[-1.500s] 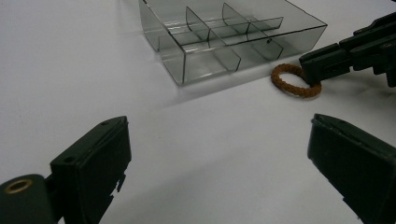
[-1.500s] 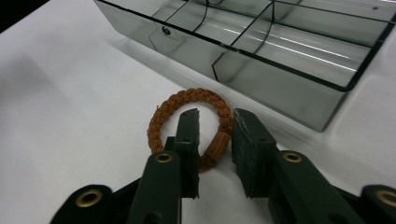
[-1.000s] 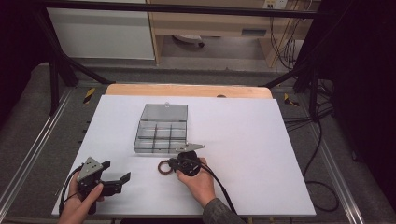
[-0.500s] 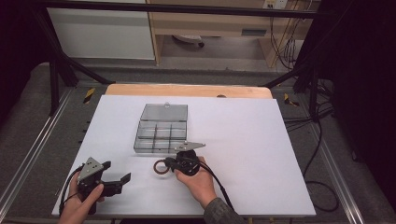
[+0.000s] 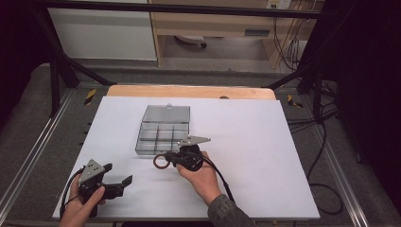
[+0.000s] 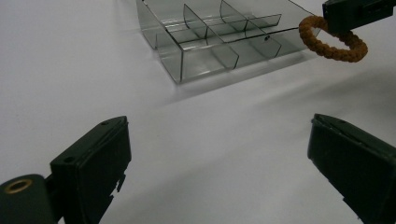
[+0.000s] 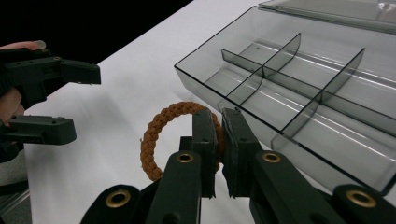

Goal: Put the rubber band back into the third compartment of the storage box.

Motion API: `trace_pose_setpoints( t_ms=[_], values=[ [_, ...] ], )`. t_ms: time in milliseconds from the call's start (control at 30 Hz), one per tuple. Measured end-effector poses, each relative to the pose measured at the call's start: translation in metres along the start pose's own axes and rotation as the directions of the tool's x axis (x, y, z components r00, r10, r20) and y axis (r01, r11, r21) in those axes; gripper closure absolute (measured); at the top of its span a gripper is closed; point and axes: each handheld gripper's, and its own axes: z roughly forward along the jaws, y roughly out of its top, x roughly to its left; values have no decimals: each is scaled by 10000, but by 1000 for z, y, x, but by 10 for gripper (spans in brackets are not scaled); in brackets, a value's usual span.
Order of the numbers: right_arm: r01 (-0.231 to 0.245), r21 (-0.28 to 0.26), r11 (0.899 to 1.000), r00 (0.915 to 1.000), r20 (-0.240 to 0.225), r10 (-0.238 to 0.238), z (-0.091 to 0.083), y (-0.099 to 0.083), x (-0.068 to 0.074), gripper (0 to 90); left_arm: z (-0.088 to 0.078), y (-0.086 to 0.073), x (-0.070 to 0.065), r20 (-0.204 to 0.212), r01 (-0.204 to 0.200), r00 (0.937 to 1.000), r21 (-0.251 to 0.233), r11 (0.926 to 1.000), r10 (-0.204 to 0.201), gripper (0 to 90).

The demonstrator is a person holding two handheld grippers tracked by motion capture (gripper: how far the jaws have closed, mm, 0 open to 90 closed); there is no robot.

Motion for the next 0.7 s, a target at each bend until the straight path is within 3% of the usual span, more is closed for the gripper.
trace_pose_setpoints(
  t_ms=[400,700],
  values=[
    [101,-425,9990,9999,7,-101,-5,18,-3,842,0,0,0,25,-6,10000,-4,10000,6,61],
    [-122,-765,9970,9999,-21,120,-8,27,-10,842,0,0,0,57,-22,10000,-21,10000,22,61]
  ],
)
